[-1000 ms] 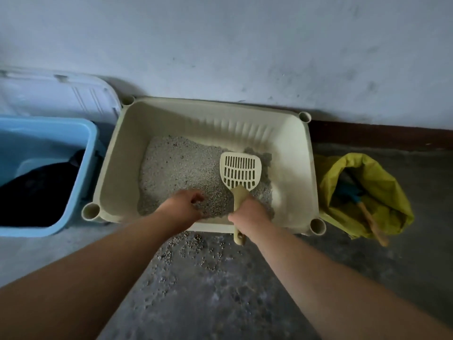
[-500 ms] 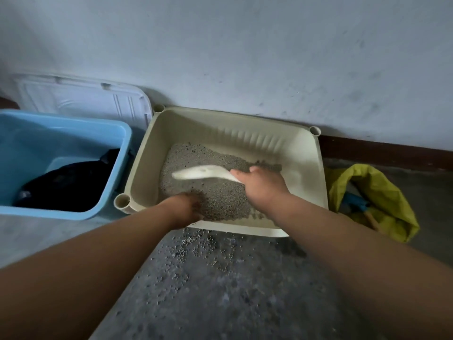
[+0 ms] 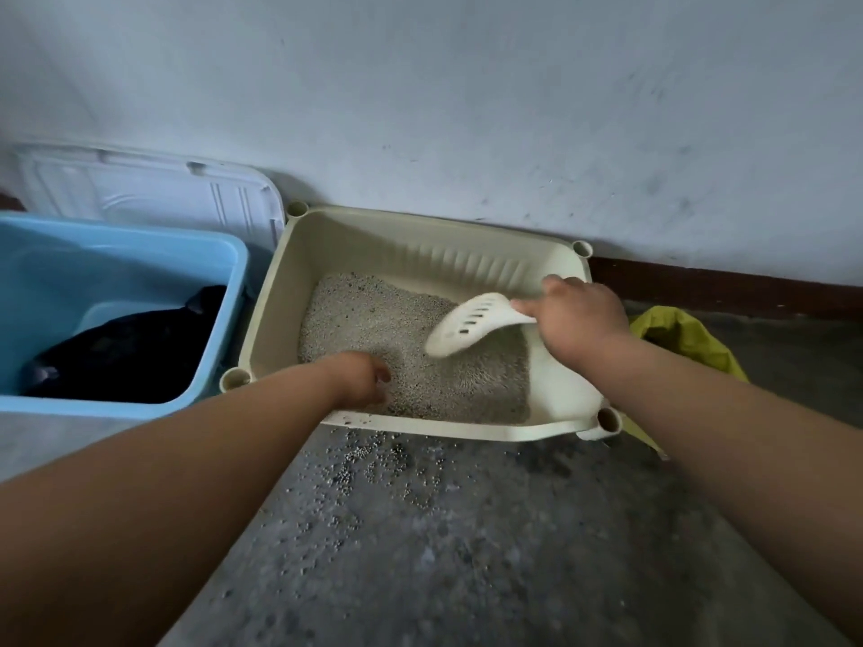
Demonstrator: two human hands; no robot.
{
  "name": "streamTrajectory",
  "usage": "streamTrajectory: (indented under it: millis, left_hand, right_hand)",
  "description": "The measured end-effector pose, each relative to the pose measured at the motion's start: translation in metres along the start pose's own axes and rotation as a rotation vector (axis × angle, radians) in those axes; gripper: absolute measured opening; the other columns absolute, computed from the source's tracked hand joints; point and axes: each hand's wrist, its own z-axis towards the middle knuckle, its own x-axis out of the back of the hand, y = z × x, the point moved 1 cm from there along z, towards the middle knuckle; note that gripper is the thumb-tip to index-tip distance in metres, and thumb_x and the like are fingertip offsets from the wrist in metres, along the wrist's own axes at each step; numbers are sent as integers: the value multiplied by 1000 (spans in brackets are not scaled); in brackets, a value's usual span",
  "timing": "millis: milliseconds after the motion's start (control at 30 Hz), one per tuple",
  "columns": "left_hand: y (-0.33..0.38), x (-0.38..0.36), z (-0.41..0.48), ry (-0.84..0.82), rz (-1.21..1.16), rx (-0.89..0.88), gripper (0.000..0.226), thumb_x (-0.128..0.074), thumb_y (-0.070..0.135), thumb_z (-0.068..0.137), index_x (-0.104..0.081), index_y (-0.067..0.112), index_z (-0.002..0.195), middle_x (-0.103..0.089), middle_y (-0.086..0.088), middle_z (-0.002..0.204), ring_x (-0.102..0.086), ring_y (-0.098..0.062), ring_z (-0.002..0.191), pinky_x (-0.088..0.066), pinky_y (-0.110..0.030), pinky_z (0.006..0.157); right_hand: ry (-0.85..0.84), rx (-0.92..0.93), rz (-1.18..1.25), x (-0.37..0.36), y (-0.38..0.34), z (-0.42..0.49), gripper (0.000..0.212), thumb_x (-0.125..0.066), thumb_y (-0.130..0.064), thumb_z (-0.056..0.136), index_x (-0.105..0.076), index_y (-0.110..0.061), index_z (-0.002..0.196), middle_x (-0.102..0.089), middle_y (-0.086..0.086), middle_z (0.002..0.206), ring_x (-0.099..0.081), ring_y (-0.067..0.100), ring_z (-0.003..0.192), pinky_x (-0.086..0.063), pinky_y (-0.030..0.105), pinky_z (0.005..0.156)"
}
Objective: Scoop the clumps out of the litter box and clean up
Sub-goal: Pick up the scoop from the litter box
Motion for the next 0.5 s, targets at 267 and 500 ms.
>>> streamTrajectory:
  millis: [267,500]
  left_hand:
    - [9,47,-23,122,-378,-83,47,-39,51,96,-51,23,132,-62,-6,122,-59,-22,110,-42,-41,104]
    - [-13,66,-51,378,-987,30,51,-51,56,89,-58,14,118,-66,-11,112,-63,-29,103,-49,-47,97]
  right_hand:
    - [-171,-406,1400,4,-60,16,18,-52,-8,93,-58,-6,110,-57,10,70,-50,20,52,-39,27,44]
    - [-155,11,1802,61,-180,25,24,-34,-20,104,-49,-11,121,-67,-1,72,-54,12,63,-45,20,54]
